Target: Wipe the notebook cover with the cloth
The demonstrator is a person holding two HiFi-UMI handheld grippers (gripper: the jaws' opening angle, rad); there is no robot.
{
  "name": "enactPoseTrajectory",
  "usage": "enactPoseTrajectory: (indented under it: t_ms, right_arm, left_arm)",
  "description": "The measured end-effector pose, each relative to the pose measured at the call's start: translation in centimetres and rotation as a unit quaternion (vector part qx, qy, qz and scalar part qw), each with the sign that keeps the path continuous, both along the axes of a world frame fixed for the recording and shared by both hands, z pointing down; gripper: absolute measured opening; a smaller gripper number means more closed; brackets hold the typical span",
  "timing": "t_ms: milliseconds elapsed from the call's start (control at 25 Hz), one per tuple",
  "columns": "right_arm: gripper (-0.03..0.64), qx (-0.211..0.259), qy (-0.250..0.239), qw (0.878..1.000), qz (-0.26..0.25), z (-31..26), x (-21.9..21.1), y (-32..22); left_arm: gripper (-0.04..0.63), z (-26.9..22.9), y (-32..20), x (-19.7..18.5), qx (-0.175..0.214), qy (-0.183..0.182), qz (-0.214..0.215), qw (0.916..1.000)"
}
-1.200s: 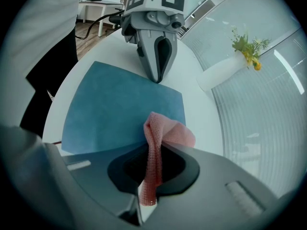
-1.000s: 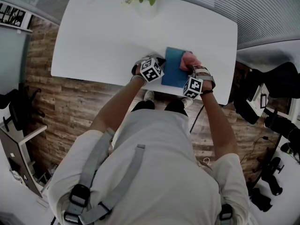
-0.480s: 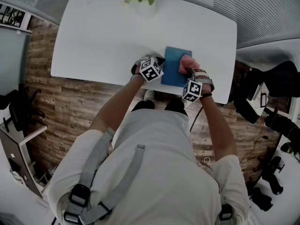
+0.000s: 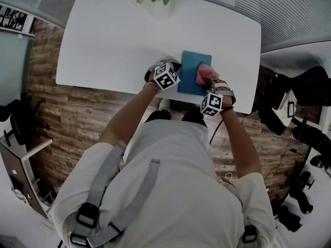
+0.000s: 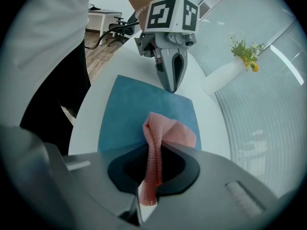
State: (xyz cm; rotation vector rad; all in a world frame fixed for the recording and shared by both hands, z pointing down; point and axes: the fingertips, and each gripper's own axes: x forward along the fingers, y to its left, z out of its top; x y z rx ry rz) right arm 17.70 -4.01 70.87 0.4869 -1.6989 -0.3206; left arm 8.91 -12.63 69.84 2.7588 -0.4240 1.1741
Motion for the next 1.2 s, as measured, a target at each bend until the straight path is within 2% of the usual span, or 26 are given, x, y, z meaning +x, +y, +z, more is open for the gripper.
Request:
enactPoseTrajectory:
  t_ms: [1200]
  right_arm:
    - [0.000, -0.030, -0.052, 0.998, 0.018, -0.3, -1.1, 4.6]
  left_arm:
    - [0.000, 0.0, 0.0, 0.0, -0.001, -0.001, -0.001, 1.0000]
